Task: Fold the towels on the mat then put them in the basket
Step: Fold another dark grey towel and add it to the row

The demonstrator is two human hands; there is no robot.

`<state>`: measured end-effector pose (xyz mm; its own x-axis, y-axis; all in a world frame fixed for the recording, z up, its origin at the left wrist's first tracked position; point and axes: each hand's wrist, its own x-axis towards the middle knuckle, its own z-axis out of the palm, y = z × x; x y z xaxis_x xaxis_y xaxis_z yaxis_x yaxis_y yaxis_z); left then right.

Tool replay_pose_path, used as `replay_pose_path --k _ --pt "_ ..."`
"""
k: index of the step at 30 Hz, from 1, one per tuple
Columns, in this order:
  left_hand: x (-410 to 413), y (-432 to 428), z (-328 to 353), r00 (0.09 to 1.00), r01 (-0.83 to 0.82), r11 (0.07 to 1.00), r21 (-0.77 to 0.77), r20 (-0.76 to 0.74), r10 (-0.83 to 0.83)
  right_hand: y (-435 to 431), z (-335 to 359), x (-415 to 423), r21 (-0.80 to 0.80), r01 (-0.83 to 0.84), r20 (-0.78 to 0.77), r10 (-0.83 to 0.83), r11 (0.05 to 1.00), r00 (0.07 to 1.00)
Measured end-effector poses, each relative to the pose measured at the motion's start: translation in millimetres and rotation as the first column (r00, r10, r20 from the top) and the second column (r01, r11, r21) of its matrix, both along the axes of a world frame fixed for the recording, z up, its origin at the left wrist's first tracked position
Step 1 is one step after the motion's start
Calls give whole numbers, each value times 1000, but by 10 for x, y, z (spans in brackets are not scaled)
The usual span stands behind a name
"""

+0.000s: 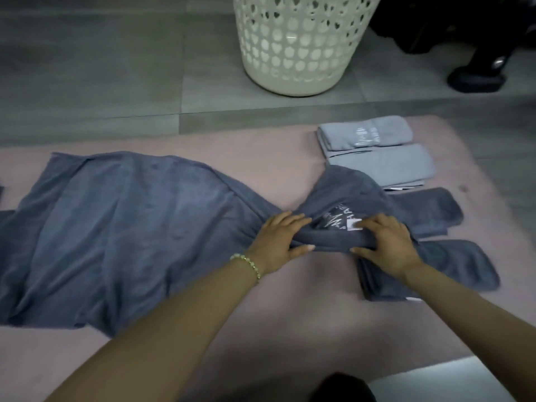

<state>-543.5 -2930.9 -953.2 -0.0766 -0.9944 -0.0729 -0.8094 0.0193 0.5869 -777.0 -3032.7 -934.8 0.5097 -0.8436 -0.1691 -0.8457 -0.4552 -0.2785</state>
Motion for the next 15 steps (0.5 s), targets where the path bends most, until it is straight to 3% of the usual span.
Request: replay_pose_path --k 3,6,8,10,12,15 --pt "-206 -212 1 985 123 980 155 106 -140 -135 -29 -98 -72 -33 27 35 997 999" --pt "-329 -348 34 983 101 968 229 129 -133 -244 10 -199 -26 -82 -29 82 996 996" --pt "-406 -424 56 995 73 966 248 54 -89 -286 51 -307 36 -80 -51 82 996 995" --pt "-445 -494 179 989 58 962 266 -148 -19 -310 133 -431 190 -85 120 63 978 991" --pt "-440 -593 413 946 50 976 214 -323 22 -328 324 -503 420 -58 359 -108 906 927" --pt "-359 -746 921 914 80 974 214 -405 13 -366 765 -498 684 -51 553 -471 728 688"
